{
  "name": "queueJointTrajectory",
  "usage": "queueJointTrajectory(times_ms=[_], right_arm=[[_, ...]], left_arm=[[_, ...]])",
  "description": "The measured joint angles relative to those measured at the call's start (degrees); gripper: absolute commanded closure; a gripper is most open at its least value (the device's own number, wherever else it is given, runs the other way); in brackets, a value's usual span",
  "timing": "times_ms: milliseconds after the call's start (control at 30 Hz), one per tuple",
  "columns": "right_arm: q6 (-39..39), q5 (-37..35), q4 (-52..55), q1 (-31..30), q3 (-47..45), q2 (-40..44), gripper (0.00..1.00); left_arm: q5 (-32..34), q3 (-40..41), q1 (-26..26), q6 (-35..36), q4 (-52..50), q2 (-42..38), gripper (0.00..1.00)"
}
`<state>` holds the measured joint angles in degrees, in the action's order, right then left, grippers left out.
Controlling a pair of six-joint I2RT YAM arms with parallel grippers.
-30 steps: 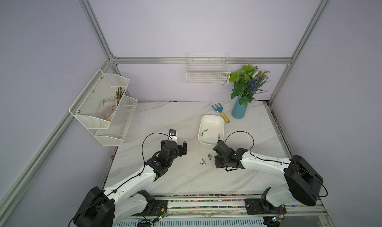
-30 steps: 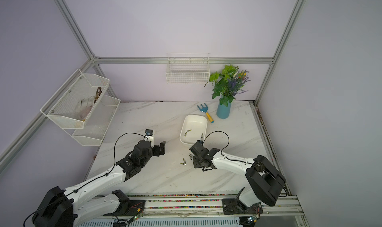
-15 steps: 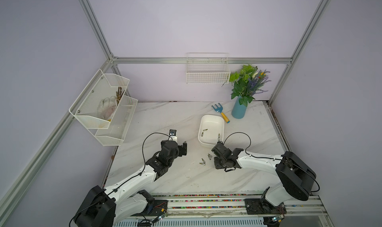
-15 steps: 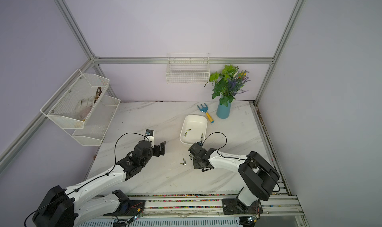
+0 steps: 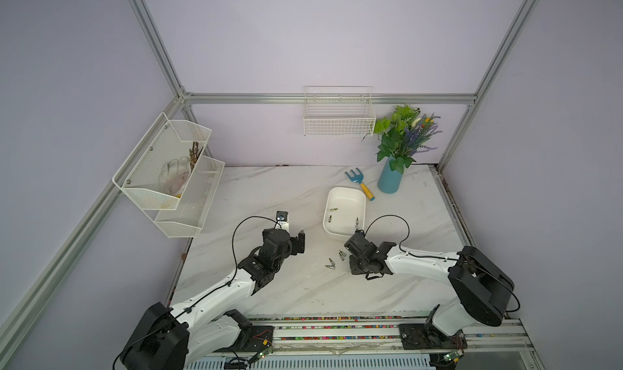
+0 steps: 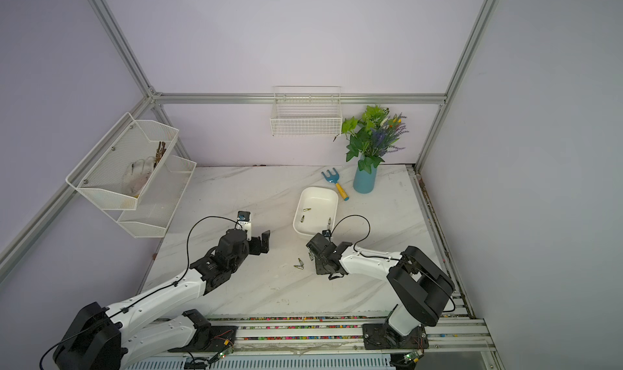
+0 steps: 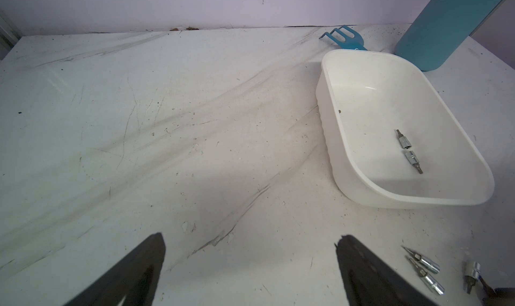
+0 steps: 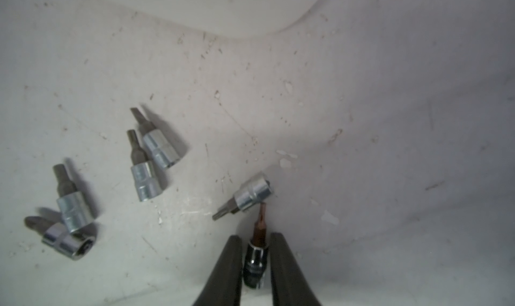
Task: Put the bit on the desktop into the storage box
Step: Pick up the screwdriver bit from the center of the board.
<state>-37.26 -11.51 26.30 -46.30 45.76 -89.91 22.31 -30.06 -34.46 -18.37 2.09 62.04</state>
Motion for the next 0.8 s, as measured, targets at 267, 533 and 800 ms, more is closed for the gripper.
queueJointTrajectory(times_ms=[267, 533, 800], right_arm=[[-0.1, -0.4, 0.4, 0.0, 0.0, 0.0, 0.86], [-0.1, -0.7, 1.7, 0.0, 0.0, 0.6, 0.85], [-0.2, -1.6, 4.9, 0.0, -0.2, 5.0, 0.85]], left_arm=[[0.0, 0.0, 0.0, 0.0, 0.0, 0.0, 0.0], [0.0, 0.0, 0.0, 0.0, 0.0, 0.0, 0.0], [0.0, 0.0, 0.0, 0.0, 0.0, 0.0, 0.0]])
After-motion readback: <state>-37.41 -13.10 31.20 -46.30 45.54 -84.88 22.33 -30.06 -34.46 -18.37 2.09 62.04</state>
